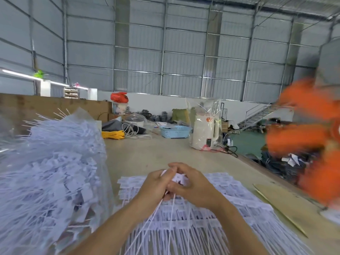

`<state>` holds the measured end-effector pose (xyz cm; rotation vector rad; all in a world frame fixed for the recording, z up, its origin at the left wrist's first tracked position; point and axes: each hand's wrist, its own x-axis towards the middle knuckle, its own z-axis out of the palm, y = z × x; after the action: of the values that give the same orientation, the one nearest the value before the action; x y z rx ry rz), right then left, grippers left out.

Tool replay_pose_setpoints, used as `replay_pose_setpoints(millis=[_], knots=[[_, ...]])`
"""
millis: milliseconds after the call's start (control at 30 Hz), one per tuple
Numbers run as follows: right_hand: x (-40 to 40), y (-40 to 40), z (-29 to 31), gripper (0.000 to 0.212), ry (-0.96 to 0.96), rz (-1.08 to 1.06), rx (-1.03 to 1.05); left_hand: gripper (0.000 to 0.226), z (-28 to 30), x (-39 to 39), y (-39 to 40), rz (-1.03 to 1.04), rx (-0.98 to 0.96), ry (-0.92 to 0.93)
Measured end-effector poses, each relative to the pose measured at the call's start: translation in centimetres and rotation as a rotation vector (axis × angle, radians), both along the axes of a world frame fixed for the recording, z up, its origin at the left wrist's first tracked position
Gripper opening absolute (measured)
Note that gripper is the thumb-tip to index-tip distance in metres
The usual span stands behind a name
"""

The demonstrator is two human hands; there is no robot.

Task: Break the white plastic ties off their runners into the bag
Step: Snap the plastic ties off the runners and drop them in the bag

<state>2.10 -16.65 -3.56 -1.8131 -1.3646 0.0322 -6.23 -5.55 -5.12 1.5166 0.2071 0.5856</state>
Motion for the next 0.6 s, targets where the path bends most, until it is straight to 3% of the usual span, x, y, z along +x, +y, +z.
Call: replay_pose_setpoints(millis=[100,300,600], knots=[[0.6,-1.0,0.4,0.031,0.073,0.05,-0.086,0.023,0.3,-0.4,0.6,0.029,0.013,-0.03],[0.6,-0.5,-0.5,0.024,0.042,0.046,-0.126,0.029,-0.3,-0.7,1.0,0.084,0.258,0.052],[0.3,0.3,-0.8,0.013,-0.164,-0.094,0.005,0.032,0.3,-0.8,0.5,0.165,0.125,0.08]])
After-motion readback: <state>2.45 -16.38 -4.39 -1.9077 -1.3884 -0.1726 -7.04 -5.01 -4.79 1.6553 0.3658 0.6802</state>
